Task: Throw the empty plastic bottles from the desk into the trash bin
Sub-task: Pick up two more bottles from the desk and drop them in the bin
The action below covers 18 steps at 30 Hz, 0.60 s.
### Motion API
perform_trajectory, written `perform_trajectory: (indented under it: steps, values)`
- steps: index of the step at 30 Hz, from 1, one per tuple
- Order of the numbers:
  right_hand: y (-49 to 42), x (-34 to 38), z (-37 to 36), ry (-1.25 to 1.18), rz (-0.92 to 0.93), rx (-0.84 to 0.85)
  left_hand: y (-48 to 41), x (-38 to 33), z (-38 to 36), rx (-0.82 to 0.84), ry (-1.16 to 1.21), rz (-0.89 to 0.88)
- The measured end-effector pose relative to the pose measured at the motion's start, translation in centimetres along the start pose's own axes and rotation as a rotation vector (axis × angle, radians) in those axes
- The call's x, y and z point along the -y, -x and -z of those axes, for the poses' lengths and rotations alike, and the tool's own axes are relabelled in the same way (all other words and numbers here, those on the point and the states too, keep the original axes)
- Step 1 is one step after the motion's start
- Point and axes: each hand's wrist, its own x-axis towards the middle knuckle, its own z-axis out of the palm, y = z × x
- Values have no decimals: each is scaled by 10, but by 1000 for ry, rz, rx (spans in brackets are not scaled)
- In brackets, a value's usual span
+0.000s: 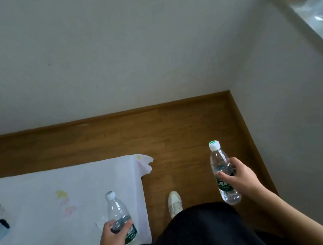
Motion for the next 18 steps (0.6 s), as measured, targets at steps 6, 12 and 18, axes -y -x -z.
perform_trajectory:
  steps: [6, 12, 18]
  values:
    - [-56, 11, 21, 41, -100, -80, -62, -148, -17, 71, -60, -168]
    - [-141, 35, 48, 68, -139, -54, -123, -257, -26, 69, -47, -243]
    - [-271, 111, 68, 114, -54, 64, -177, -322, -32, -33, 44, -147]
